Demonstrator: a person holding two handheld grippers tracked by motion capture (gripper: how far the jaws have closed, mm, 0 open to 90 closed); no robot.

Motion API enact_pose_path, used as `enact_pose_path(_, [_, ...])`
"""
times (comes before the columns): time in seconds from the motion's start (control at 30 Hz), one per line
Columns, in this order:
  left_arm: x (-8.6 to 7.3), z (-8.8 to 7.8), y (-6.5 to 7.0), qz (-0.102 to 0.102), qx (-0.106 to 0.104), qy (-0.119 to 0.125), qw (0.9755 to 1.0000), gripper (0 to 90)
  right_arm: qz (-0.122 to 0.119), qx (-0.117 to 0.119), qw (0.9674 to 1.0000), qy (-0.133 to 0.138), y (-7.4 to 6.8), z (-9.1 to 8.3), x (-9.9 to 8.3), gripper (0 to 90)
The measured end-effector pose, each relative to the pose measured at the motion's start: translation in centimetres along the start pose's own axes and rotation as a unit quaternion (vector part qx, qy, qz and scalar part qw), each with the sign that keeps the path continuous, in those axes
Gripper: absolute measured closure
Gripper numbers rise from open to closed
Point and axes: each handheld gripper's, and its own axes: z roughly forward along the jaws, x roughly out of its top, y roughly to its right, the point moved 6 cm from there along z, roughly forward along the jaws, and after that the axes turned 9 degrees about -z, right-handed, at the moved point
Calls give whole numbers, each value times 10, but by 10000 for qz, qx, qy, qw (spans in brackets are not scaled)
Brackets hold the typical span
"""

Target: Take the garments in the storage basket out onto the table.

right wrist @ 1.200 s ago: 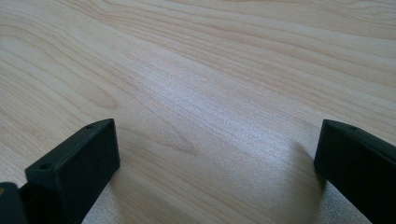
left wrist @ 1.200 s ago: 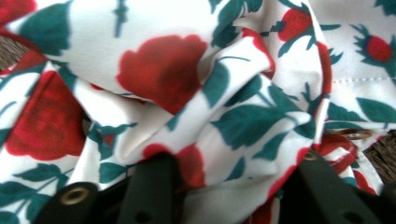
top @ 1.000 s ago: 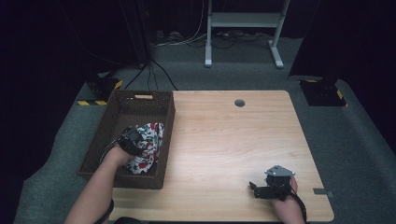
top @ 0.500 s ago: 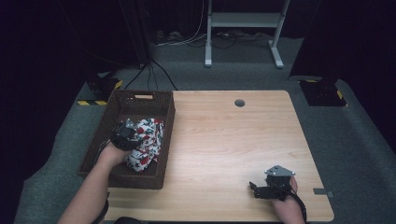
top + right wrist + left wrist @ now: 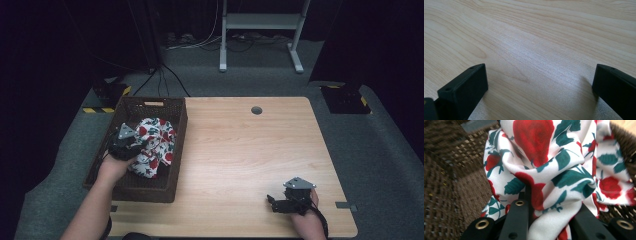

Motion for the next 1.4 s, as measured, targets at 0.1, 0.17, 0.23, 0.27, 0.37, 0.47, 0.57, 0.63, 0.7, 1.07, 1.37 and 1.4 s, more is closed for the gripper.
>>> enact_pose_path(0.1, [7,-8,-1,-82,60,330,9994,799,5,-1,10000,-2,0,0,0,0])
enact_pose_path(0.17, [11,-14,-2,-104,114,516,9986,802,5,0,10000,-3,0,0,0,0])
enact_pose_path(0.23, [12,-16,-1,-81,146,558,9983,803,8,0,10000,0,0,0,0,0])
enact_pose_path(0.27, [12,-18,-2,-104,159,634,9978,804,2,0,10000,-2,0,0,0,0])
enact_pose_path(0.37, [14,-22,-3,-201,164,861,9959,804,7,0,10000,0,0,0,0,0])
enact_pose_path(0.47, [17,-28,-2,-237,203,1131,9931,805,16,2,10000,-4,0,0,0,0])
enact_pose_path(0.57, [21,-35,-2,-294,226,1401,9894,804,10,2,10000,-6,0,0,0,0])
enact_pose_path(0.63, [25,-40,-1,-310,265,1591,9864,804,15,2,10000,-5,0,0,0,0])
enact_pose_path(0.7, [29,-47,0,-386,266,1844,9817,804,15,3,10000,-3,0,0,0,0])
enact_pose_path(1.07, [45,-76,3,-519,453,3005,9513,804,10,1,10000,0,0,0,0,0])
enact_pose_path(1.37, [45,-87,7,-475,713,3765,9224,804,10,1,10000,1,0,0,0,0])
enact_pose_path(1.4, [45,-88,8,-488,726,3871,9179,804,4,1,10000,-1,0,0,0,0])
